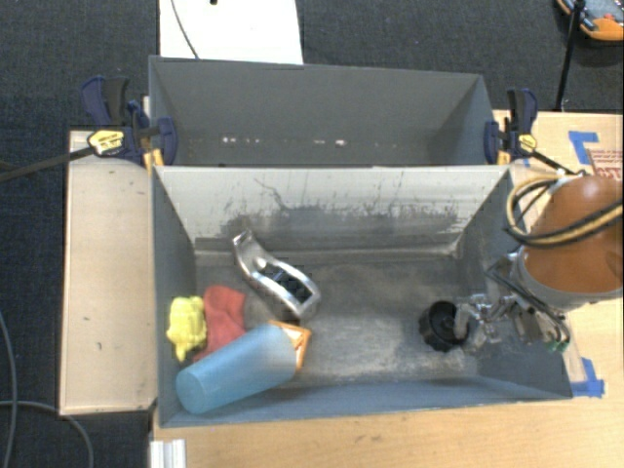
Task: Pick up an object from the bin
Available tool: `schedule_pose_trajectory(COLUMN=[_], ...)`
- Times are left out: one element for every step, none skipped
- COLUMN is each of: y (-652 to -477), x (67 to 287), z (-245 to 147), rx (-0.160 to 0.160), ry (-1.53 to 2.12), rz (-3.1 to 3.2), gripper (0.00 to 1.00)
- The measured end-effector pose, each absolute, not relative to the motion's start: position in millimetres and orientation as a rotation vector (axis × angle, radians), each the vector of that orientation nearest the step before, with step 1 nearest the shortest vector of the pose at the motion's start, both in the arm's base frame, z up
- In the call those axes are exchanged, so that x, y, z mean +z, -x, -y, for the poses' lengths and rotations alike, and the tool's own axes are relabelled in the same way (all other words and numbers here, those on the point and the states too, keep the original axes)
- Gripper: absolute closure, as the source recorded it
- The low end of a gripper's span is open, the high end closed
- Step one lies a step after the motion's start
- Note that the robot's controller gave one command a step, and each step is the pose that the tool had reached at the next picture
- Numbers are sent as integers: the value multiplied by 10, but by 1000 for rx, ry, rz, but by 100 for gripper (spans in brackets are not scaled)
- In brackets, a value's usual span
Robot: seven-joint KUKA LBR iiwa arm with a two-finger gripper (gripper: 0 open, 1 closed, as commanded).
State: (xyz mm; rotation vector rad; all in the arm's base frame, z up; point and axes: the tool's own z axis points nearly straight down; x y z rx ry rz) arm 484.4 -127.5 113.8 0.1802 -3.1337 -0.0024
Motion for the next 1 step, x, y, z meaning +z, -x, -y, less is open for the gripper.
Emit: schedule_pose_trajectory(y=[-4839], x=[1347], z=[1271], rx=[-3], ry=[-177], rz=[3132], gripper=[100])
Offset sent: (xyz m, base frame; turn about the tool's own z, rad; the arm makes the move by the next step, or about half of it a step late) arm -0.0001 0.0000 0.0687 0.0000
